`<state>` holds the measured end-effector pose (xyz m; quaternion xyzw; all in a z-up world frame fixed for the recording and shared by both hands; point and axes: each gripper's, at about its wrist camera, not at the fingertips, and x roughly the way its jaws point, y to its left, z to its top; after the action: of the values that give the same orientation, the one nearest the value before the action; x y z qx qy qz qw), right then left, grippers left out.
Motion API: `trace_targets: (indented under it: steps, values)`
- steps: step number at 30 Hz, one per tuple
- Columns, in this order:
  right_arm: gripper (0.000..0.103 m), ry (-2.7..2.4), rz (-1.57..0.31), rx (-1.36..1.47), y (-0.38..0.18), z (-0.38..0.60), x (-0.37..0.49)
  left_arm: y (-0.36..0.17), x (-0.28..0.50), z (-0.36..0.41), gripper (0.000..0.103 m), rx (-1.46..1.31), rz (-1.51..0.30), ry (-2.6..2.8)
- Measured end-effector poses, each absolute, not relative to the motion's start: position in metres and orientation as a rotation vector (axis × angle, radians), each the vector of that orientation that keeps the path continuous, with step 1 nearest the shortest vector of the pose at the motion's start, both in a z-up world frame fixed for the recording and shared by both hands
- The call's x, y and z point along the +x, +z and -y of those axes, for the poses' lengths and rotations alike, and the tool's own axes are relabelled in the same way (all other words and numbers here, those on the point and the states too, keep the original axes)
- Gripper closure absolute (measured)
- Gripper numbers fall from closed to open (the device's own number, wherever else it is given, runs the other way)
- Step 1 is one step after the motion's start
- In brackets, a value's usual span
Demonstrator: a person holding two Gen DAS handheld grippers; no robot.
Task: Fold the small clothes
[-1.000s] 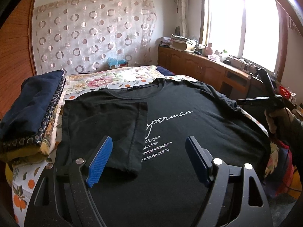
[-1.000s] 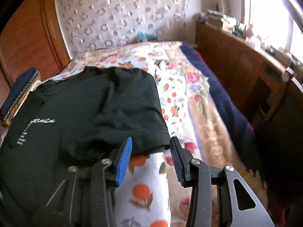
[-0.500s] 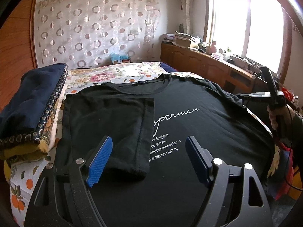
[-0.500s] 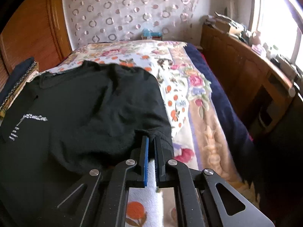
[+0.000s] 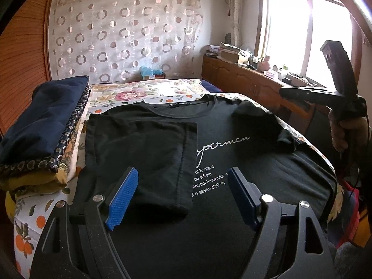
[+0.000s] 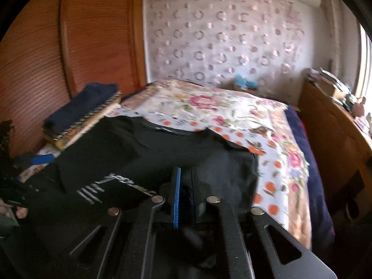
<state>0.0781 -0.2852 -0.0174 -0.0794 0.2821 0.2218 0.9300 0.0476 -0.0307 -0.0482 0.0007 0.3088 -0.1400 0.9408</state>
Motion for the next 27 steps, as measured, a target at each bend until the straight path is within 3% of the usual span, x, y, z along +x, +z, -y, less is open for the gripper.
trace_targets:
  steps: [1,22,23,24,27]
  values:
    - [0.071,0.446,-0.573,-0.168,-0.017,0.283,0.077,-0.048,0.047,0.03,0.023,0.0,-0.629,-0.286]
    - [0.071,0.3,-0.83,-0.104,-0.094,0.317,0.108,-0.053,0.051,0.022,0.023,-0.005,-0.642,-0.27]
    - [0.075,0.309,-0.817,-0.101,-0.092,0.316,0.106,-0.054,0.052,0.022,0.023,-0.003,-0.647,-0.266]
    - [0.089,0.326,-0.812,-0.095,-0.09,0.315,0.105,-0.055,0.052,0.021,0.023,-0.004,-0.649,-0.264]
    - [0.091,0.374,-0.787,-0.104,-0.086,0.31,0.096,-0.055,0.052,0.02,0.023,-0.005,-0.649,-0.263]
